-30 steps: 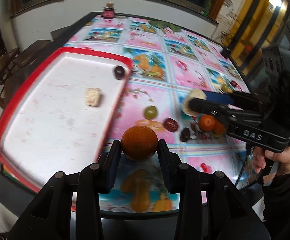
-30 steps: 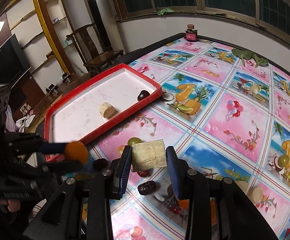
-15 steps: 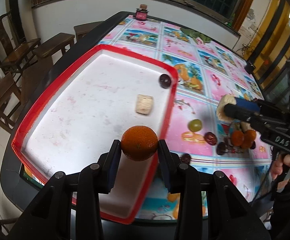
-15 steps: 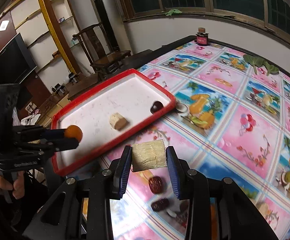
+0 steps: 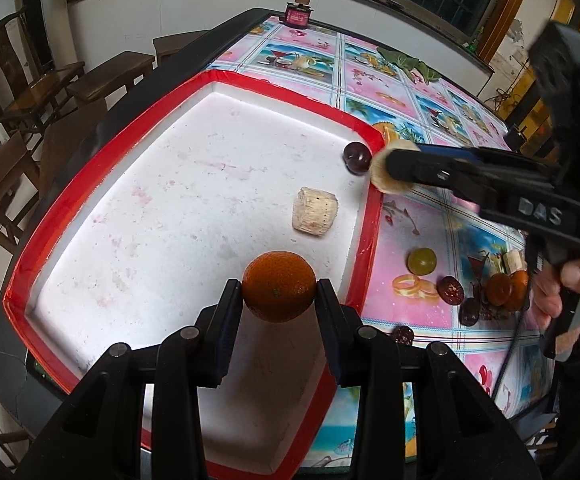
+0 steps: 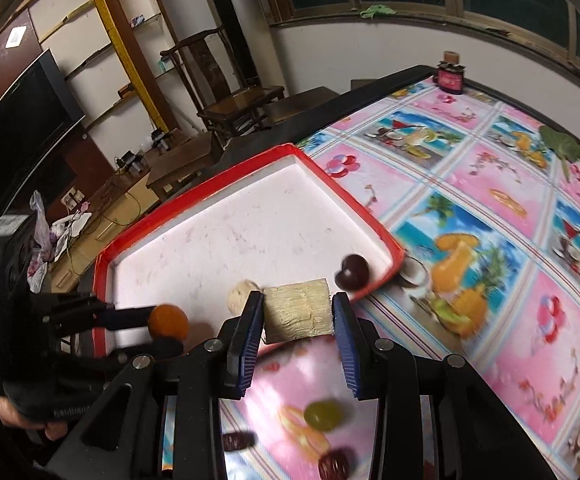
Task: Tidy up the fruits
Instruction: 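Carry the tangerine and sugarcane into the tray and open both tools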
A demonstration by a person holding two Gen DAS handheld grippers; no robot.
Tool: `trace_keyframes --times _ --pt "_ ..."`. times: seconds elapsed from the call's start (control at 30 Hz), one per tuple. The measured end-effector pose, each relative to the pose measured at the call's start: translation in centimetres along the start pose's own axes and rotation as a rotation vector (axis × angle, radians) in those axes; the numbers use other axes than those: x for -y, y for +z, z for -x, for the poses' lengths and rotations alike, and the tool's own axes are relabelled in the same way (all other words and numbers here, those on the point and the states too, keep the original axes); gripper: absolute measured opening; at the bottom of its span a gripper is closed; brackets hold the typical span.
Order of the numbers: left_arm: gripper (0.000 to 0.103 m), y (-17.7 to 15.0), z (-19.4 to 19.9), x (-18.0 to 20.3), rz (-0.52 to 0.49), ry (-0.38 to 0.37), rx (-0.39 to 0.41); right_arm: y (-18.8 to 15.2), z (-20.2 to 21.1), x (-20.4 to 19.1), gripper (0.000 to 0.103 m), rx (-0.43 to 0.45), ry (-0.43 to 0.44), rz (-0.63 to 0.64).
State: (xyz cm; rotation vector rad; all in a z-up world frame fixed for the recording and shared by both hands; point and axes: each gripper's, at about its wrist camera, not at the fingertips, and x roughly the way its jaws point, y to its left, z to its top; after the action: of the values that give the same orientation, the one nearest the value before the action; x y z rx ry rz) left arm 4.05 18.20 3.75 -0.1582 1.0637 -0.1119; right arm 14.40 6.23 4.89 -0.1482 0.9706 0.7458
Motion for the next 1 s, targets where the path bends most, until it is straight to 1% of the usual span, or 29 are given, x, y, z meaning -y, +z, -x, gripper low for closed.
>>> trace_keyframes --times 0.2,0.47,0.7,1.0 --pt "0.035 0.2 -0.7 -0.5 0.000 0.009 -0.011 1.0 -2.8 0.2 0.035 -0.027 0.003 -0.007" --pt "0.035 0.3 -1.4 -0.6 -0.004 0.015 -0.018 1.0 -5.3 0.6 0.035 -0.057 0.010 -0.006" --pt "0.035 0.3 -1.5 -0.6 -0.004 0.019 -0.017 0.7 -6.0 0.0 0.036 -0.063 0.011 0.022" --pt "0.035 -0.1 -1.2 -0.5 -0.005 0.018 -0.005 0.2 -5.6 -0.5 0.037 -0.044 -0.003 0.043"
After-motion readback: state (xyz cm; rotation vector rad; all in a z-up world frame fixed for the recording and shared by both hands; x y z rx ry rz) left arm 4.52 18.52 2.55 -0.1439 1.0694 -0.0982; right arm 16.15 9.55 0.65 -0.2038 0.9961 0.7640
